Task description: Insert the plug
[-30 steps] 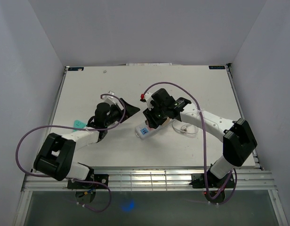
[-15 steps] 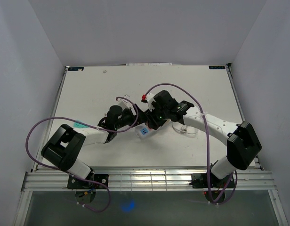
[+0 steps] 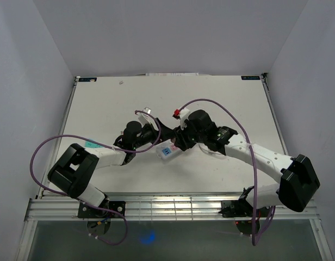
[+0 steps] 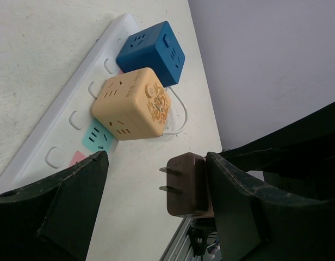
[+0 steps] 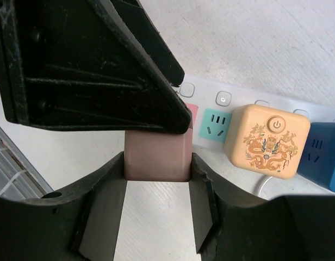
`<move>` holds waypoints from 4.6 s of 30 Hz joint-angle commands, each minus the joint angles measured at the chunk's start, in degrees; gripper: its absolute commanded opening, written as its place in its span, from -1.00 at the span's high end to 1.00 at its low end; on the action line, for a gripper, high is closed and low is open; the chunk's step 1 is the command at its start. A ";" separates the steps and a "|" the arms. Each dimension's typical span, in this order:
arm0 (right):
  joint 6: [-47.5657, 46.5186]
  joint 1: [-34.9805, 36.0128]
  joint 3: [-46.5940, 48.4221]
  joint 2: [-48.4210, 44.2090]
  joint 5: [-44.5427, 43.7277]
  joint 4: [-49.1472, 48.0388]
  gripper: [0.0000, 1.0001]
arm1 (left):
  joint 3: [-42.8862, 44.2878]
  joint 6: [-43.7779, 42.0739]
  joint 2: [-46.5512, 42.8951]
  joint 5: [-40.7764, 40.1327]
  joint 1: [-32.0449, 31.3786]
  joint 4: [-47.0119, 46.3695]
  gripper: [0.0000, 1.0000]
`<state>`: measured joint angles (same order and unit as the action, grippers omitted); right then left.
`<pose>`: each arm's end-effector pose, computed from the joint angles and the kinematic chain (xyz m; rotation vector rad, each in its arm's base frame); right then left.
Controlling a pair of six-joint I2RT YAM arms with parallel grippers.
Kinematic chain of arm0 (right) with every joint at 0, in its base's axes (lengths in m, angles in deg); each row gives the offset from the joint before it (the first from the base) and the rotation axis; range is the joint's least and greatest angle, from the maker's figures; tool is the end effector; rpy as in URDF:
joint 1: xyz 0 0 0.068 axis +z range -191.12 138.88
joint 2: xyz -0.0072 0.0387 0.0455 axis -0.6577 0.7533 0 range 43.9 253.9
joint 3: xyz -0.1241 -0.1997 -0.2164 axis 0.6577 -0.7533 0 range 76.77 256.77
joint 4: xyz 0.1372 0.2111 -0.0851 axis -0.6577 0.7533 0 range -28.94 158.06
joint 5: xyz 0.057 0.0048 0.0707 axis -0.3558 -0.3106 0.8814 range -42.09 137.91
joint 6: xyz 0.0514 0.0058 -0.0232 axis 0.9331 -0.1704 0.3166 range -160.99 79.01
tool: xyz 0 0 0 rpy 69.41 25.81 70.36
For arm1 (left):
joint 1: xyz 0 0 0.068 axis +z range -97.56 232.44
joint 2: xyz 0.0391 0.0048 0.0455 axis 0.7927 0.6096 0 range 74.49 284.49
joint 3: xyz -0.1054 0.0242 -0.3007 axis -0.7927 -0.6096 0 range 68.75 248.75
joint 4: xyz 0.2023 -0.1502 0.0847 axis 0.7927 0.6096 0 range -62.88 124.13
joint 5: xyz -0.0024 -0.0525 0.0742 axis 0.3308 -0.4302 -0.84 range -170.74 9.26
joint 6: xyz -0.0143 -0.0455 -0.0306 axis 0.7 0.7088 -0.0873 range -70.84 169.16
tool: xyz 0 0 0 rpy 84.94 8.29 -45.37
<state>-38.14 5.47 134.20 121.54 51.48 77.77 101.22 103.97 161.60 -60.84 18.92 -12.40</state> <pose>0.2037 0.2188 0.3201 -0.8778 2.0921 0.5380 0.2469 -0.1797 0.2273 -0.1076 2.0571 -1.3461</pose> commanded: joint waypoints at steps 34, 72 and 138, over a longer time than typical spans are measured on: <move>4.71 0.08 -16.56 -10.15 -5.05 -36.13 0.85 | -2.76 13.13 1.57 10.59 -0.32 -8.90 -0.31; 6.64 1.93 -32.38 -12.26 -7.44 -60.56 -0.27 | -9.00 31.24 14.75 19.03 3.46 -36.93 1.00; 6.11 6.85 -34.40 -0.92 -6.82 -71.81 -0.18 | -10.67 39.32 17.48 22.64 6.45 -49.68 1.00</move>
<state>-32.17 11.89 97.70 120.19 45.25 10.06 91.08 143.22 179.39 -38.32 25.00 -48.34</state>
